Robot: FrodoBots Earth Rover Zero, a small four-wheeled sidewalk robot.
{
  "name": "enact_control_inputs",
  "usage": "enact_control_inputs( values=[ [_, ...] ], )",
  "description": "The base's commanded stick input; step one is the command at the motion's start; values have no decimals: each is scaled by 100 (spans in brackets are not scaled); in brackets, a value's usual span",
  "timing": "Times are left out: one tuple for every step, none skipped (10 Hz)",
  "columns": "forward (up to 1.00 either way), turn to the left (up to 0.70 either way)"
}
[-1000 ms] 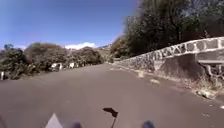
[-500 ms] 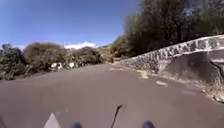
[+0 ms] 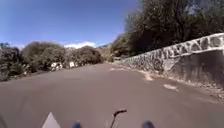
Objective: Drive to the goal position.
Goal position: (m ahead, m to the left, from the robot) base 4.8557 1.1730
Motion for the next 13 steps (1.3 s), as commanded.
enact_control_inputs(
  values=[
    [85,26],
    [85,0],
    [85,0],
    [85,0],
    [85,0],
    [85,0],
    [85,0],
    [85,0],
    [85,0],
    [85,0],
    [85,0],
    [85,0],
    [85,0]
  ],
)
